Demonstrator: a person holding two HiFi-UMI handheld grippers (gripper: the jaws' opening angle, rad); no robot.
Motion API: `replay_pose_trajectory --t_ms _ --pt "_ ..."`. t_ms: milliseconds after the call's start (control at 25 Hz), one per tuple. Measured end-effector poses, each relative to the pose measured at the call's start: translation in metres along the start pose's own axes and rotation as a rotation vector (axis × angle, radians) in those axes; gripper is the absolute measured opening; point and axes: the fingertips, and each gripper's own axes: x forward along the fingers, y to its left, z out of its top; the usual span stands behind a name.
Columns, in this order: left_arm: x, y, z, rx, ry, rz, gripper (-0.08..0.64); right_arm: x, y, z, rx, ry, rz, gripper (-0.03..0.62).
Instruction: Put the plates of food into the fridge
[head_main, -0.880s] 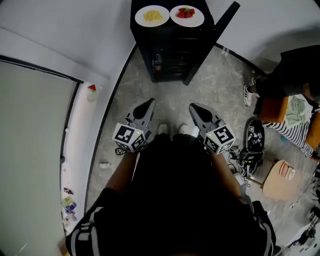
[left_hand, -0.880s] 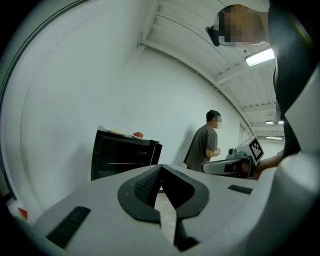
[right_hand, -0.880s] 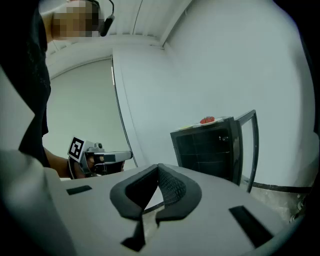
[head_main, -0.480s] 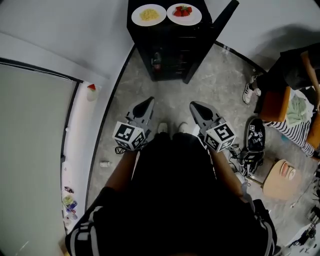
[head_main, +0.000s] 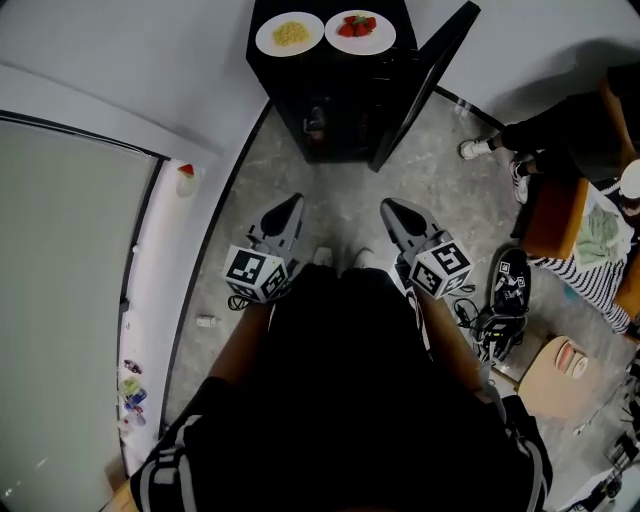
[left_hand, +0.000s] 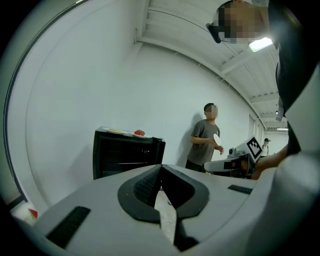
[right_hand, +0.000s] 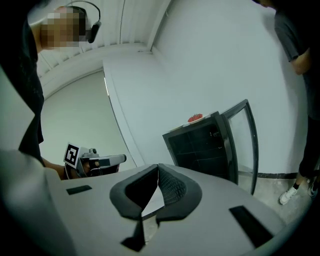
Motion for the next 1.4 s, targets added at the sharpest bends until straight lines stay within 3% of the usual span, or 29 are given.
replay_pose_trajectory --t_ms 280,760,1000,1240,1400 --pt "0.003 -0.015 -0.006 -0.007 -0.013 0.089 0.021 -0.015 -0.029 -0.007 0.066 0.023 0.035 0.025" --pt "0.023 -0.018 -0.001 0.019 0.006 0.074 0.021 -0.010 -0.043 0.001 0.130 -0.008 0.044 0.025" --pt "0.039 0.006 0.003 0.005 0.006 0.051 0.021 0.010 -0.054 0.004 0.181 -0.009 0.004 0.025" --pt "0.059 0.038 0.011 0.007 -0.003 0.022 0.021 0.043 -0.056 0.014 0.241 -0.011 0.017 0.025" --pt "0.076 0.071 0.016 -0.002 -0.007 0.008 0.021 0.075 -0.061 0.023 0.238 -0.015 0.005 0.025"
